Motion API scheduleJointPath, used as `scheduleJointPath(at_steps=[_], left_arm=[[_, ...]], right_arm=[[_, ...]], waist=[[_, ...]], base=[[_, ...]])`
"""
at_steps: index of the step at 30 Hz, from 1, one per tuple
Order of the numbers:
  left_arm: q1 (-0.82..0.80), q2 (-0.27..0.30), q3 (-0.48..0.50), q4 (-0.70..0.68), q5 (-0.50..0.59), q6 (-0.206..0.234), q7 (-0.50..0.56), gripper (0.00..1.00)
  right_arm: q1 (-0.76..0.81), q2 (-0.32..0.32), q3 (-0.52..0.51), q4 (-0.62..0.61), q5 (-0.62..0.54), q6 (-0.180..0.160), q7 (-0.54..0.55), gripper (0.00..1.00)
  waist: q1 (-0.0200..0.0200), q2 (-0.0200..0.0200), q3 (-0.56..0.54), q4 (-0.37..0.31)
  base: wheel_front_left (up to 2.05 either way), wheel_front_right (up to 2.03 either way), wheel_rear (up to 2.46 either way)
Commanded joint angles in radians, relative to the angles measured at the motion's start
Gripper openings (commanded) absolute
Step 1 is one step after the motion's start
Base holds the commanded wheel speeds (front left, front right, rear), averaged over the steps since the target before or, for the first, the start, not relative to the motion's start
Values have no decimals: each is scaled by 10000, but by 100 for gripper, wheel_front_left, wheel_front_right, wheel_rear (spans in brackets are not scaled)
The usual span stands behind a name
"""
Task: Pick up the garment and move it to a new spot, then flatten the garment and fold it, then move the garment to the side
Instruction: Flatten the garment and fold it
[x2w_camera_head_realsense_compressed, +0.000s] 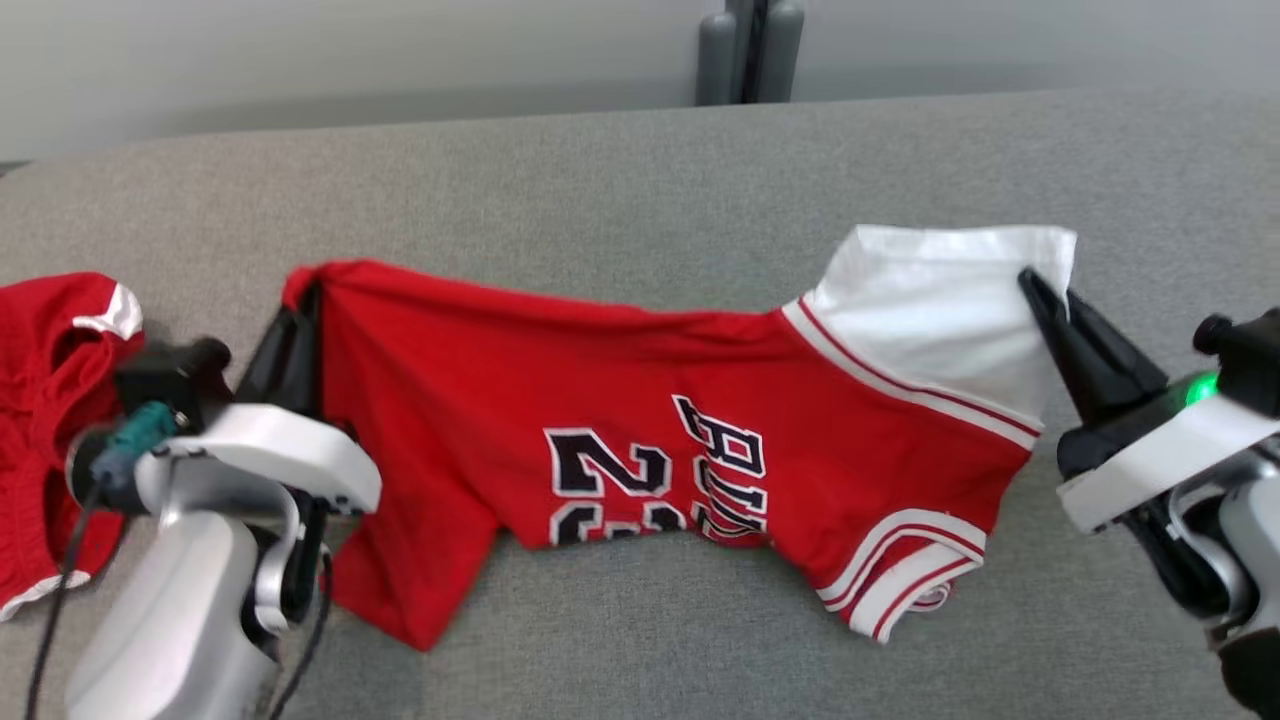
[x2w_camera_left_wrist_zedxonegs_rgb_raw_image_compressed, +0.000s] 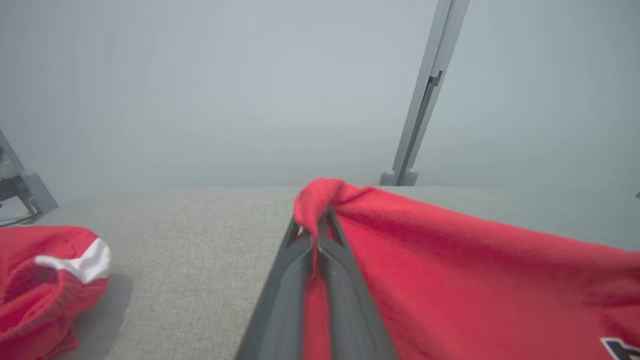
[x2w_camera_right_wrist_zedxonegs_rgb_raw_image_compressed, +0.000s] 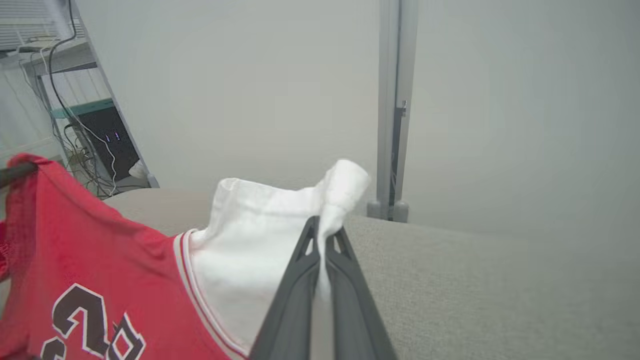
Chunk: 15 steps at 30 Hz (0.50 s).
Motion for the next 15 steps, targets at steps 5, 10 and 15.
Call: scheduleJointPath(at_steps=[5,10,15], left_arm=[[-763,478,286,-1290,244,359,313,0],[-1562,866,359,-2236,434,398,775,0],[-2439,1152,310,-2804,599,282,1216,0]], right_arm=[[-786,-446,-441,-606,53,1,-14,0],[-1761,-733,-818,-1237,-15,1,386,0],[-2887,-984,-1206,-1704,25,1,785,0]], waist=[[0,0,-750,-378],[0,0,-1209,-616],[0,0,-1459,-780]], base=[[0,0,0],[0,0,0],[0,0,0]])
